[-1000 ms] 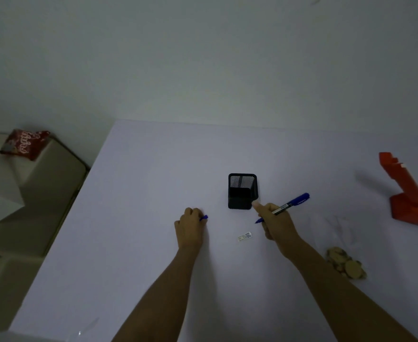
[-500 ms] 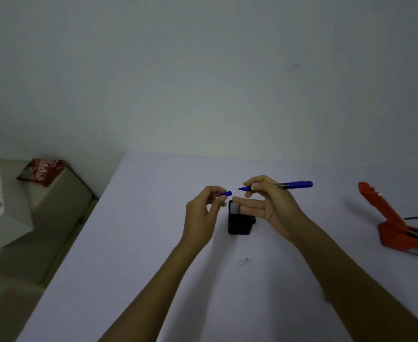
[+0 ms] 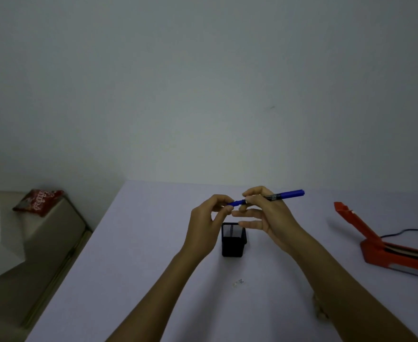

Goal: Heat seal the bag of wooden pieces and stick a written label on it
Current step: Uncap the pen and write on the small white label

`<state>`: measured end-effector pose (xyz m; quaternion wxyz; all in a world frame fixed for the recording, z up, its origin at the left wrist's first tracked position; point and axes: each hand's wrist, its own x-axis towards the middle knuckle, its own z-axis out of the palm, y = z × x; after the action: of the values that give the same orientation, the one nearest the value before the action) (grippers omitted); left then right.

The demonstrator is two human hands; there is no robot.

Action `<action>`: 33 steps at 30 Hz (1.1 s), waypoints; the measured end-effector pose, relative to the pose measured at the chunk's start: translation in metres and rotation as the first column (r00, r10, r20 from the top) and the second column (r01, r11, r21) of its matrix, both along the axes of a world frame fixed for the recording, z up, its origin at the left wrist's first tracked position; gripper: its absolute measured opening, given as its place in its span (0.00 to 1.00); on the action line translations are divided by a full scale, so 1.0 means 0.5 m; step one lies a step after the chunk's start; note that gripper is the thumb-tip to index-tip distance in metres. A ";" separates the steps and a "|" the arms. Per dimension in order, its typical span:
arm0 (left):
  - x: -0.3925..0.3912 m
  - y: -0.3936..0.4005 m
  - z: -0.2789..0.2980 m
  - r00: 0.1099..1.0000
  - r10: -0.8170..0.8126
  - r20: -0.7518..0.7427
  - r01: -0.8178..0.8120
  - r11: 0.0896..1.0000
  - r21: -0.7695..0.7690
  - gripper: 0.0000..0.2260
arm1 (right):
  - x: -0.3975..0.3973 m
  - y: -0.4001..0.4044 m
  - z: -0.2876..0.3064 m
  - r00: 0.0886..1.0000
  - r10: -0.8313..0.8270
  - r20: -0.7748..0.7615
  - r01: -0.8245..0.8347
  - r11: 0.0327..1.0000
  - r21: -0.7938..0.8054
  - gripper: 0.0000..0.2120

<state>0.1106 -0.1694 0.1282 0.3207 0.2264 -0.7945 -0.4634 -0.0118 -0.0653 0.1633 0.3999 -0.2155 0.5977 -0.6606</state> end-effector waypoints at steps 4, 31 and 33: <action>0.007 -0.001 0.027 0.998 -0.041 -0.052 0.050 0.984 0.168 0.05 | -0.003 0.015 0.007 0.997 -0.026 -0.075 0.026 1.000 -0.006 0.04; -0.068 -0.097 -0.100 0.979 0.138 0.148 -0.166 0.965 0.204 0.10 | -0.111 -0.020 -0.128 0.974 -0.223 0.028 0.214 0.957 0.196 0.09; -0.056 -0.093 -0.165 0.951 0.186 0.246 -0.242 0.945 0.220 0.09 | -0.115 -0.024 -0.188 0.983 -0.182 -0.031 0.182 0.936 0.303 0.10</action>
<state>0.0825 -0.2157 0.0455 0.2481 0.4001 -0.7317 -0.4929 -0.0691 -0.0771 0.0693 0.3647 -0.0960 0.7101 -0.5946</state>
